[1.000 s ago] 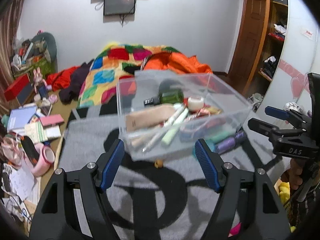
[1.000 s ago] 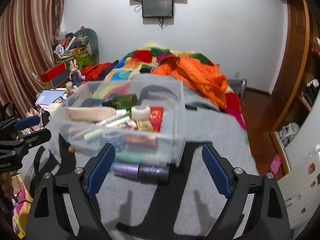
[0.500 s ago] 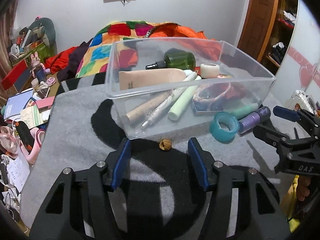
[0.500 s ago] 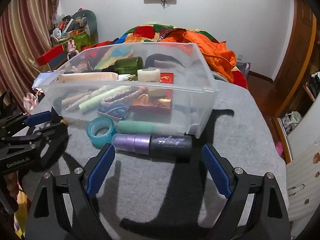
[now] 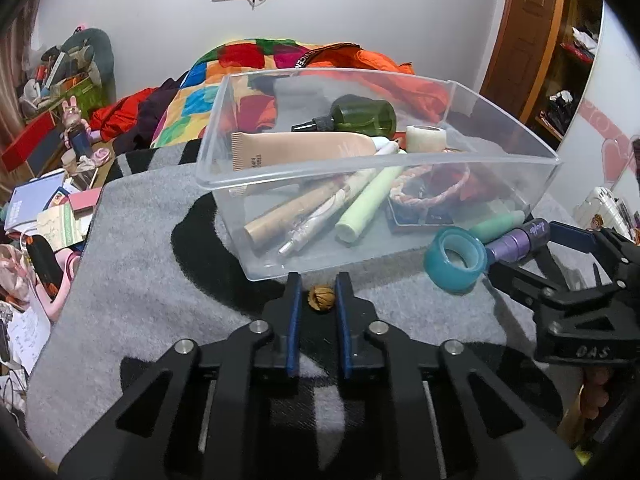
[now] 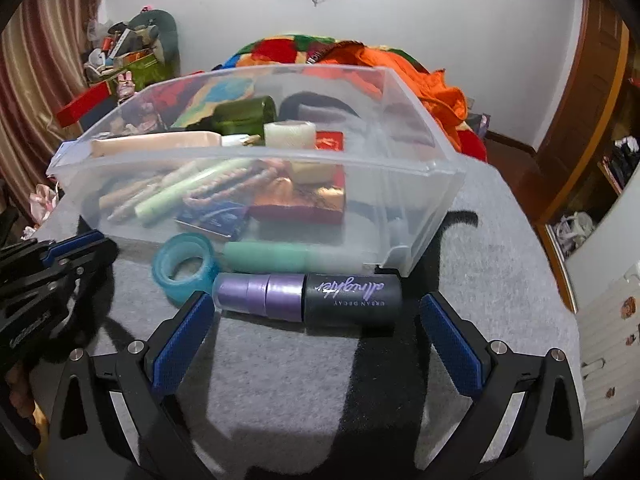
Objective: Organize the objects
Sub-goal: 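Grasp the small brown bead with the left tool while the right approaches the purple-black spray bottle, then drop the brown bead into the clear box with the left tool while the right grasps the spray bottle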
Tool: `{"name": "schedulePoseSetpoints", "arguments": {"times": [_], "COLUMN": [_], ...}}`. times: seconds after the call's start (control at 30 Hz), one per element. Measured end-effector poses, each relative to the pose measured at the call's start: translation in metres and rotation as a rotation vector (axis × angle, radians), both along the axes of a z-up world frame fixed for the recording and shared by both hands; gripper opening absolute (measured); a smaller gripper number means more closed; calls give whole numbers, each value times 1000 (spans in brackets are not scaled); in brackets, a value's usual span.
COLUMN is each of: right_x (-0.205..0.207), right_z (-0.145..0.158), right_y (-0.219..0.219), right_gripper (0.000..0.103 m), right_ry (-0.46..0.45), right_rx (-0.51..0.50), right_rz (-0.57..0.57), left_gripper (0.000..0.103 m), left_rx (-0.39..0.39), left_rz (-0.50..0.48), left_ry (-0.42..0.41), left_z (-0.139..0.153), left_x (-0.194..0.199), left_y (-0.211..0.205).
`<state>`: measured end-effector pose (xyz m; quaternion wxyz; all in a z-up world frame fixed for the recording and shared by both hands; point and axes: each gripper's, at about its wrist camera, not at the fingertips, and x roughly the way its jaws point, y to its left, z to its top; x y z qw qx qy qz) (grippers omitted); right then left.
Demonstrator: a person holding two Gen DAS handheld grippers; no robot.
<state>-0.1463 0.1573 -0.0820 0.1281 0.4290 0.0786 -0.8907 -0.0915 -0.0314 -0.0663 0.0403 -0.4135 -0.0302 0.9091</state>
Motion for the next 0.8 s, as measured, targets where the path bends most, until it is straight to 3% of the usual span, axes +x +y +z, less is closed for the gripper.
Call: {"name": "schedulePoseSetpoints", "arguments": {"times": [0.1, 0.27, 0.53, 0.73, 0.77, 0.8], "right_x": [-1, 6, 12, 17, 18, 18], "right_z": [-1, 4, 16, 18, 19, 19], "right_y": [5, 6, 23, 26, 26, 27], "right_gripper": [100, 85, 50, 49, 50, 59], "right_ry": [-1, 40, 43, 41, 42, 43], "right_rx": [-32, -22, -90, -64, -67, -67], "right_rz": [-11, 8, 7, 22, 40, 52], "left_gripper": [13, 13, 13, 13, 13, 13], "left_rx": [-1, 25, 59, 82, 83, 81], "left_rz": [-13, -15, -15, -33, -38, -46], "left_ry": [6, 19, 69, 90, 93, 97], "left_z": [0, 5, 25, 36, 38, 40], "left_x": [3, 9, 23, 29, 30, 32], "left_y": [3, 2, 0, 2, 3, 5]}}
